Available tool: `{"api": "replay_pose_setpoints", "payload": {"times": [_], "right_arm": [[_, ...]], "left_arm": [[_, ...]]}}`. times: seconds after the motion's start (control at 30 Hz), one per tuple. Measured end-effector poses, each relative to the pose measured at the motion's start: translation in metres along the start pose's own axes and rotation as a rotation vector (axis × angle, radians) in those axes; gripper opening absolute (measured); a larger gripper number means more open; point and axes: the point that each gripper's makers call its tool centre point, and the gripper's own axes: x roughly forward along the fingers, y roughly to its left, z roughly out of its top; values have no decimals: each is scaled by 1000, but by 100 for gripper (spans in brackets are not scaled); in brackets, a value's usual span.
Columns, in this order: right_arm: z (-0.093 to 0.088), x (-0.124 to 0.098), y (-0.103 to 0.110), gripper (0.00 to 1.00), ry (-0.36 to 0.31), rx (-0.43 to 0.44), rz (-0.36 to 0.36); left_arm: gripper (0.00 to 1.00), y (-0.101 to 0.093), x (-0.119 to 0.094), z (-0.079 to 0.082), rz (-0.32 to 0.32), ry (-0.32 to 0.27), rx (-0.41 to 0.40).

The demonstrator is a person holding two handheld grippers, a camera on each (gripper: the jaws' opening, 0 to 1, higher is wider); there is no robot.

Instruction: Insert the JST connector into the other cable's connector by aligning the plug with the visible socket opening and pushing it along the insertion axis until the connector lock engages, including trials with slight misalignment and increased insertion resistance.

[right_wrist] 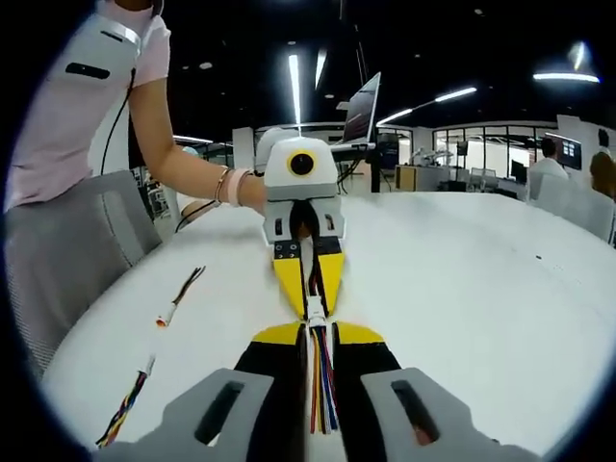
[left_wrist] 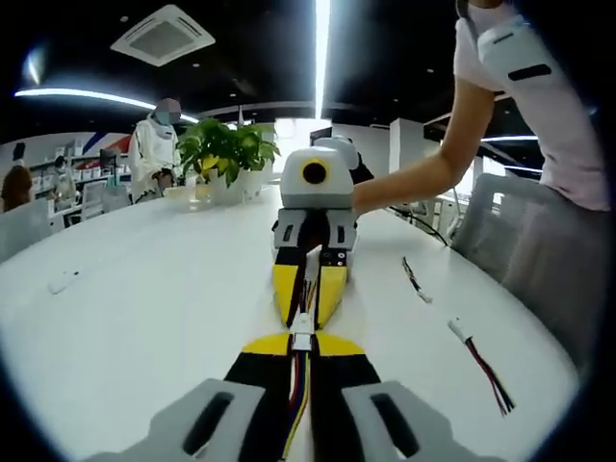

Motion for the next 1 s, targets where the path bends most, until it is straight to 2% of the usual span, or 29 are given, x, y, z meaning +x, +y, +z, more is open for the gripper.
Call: {"api": "replay_pose_setpoints", "payload": {"times": [0.17, 0.27, 0.33, 0.4, 0.53, 0.57, 0.67, 0.77, 0.9, 1.0], "right_arm": [[1, -1, -4, 13, -3, 7, -14], [4, -5, -9, 12, -19, 33, -26], [7, -8, -10, 14, -25, 43, -35], [11, -14, -9, 14, -30, 36, -43], [22, -24, 0, 16, -49, 31, -54], [26, -28, 4, 15, -54, 20, -56], [38, -39, 16, 16, -63, -2, -63], [46, -48, 27, 17, -73, -12, -68], [46, -55, 45, 18, -54, -17, -54], [40, -59, 60, 19, -31, -9, -45]], "left_arm": [[3, 2, 0, 2, 11, -15, -33], [7, 4, -1, 1, 21, -4, -44], [7, 7, -3, 4, 36, -4, -89], [9, 6, -6, 10, 49, -5, -49], [11, 5, -15, 28, 95, -39, -46], [12, 3, -19, 37, 100, -65, -24], [13, -7, -29, 48, 129, -53, 30], [14, -19, -36, 56, 141, -74, 34], [15, -42, -38, 52, 139, -53, 55], [16, -59, -38, 47, 129, -55, 26]]}}
